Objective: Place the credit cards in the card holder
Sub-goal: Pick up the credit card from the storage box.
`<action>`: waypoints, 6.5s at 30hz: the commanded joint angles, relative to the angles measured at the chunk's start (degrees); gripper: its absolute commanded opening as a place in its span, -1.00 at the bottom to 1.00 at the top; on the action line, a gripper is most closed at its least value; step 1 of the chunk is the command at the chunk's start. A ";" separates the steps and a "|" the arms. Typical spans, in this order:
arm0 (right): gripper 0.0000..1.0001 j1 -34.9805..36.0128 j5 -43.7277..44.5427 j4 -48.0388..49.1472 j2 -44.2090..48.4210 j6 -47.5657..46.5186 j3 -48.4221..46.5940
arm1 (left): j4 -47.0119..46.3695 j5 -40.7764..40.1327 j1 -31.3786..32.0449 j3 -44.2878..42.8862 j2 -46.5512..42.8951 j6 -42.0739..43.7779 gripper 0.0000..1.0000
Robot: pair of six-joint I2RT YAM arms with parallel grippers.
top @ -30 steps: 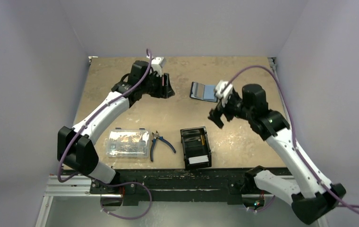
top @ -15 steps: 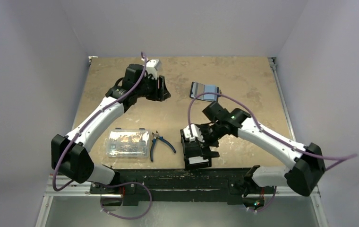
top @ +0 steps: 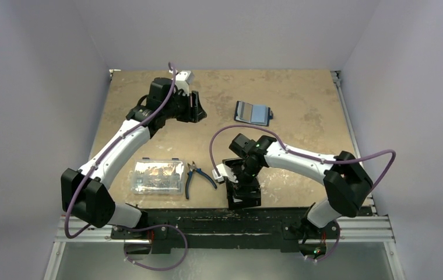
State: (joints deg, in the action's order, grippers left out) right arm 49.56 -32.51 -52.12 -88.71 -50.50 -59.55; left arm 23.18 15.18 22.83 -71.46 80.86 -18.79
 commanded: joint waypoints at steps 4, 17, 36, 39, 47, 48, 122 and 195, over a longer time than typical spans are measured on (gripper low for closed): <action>0.75 1.60 -0.78 1.38 -0.10 1.63 0.29 | -2.17 0.75 -1.01 -0.97 -2.20 0.91 0.01; 0.66 3.17 -0.27 2.54 3.28 3.61 4.29 | -2.18 0.46 -1.30 -0.81 -1.67 0.96 0.01; 0.15 3.18 -0.80 2.39 6.88 5.97 5.50 | -2.35 0.55 -1.30 -0.62 -1.15 1.09 0.01; 0.00 3.22 -0.62 2.69 6.87 6.39 5.63 | -2.43 0.73 -1.30 -0.65 -1.14 1.12 0.01; -0.27 3.18 -1.36 3.25 6.15 7.77 5.70 | -2.48 0.99 -1.30 -0.53 -1.22 1.08 0.01; -0.29 3.17 -1.41 3.25 6.04 7.77 5.68 | -2.52 1.10 -1.30 -0.52 -1.22 1.11 0.01; -1.00 5.34 2.11 -1.73 20.81 2.67 8.46 | -8.15 12.38 -1.45 2.52 7.85 -5.03 -0.03; -1.00 2.75 49.81 25.92 3.97 16.74 2.04 | -7.36 10.40 -2.04 2.56 8.08 -5.01 -0.04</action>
State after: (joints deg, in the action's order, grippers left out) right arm 53.60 14.52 -30.87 -85.17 -32.97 -54.61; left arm 15.99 26.37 21.69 -67.59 91.48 -24.86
